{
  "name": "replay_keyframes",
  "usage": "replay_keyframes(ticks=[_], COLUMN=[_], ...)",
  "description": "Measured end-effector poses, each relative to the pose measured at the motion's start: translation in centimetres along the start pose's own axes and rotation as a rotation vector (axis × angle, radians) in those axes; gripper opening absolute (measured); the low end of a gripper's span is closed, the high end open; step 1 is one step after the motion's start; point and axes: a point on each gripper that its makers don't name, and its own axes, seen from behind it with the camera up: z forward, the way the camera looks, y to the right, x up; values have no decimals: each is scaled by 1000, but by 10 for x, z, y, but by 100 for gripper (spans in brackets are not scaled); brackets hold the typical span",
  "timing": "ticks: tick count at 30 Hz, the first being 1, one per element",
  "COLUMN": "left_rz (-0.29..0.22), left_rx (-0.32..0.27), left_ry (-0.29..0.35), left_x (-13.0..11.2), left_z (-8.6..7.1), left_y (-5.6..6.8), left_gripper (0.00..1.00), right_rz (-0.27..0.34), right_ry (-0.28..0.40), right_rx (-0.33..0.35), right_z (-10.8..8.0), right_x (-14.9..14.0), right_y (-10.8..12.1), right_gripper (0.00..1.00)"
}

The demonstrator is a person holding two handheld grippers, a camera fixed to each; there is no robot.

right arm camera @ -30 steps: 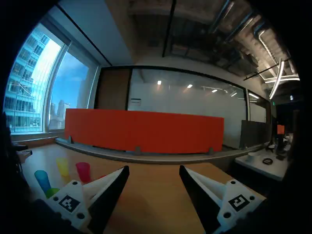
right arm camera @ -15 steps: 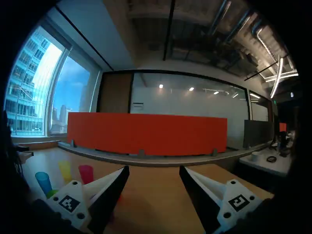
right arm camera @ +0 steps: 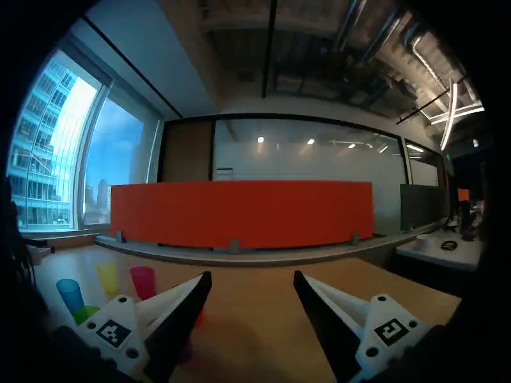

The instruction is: Pour water

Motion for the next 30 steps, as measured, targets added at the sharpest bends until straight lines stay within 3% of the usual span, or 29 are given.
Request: replay_keyframes(ticks=[14, 30], left_rz=[0, 0], left_rx=[0, 0], left_ry=[0, 0], left_x=[0, 0], left_z=[1, 0], left_y=[0, 0], left_gripper=[98, 98], right_rz=[28, 0], right_ry=[-15, -25], right_rx=[-19, -36], right_z=[1, 1], right_x=[-20, -33], right_y=[10, 15], right_gripper=[99, 99])
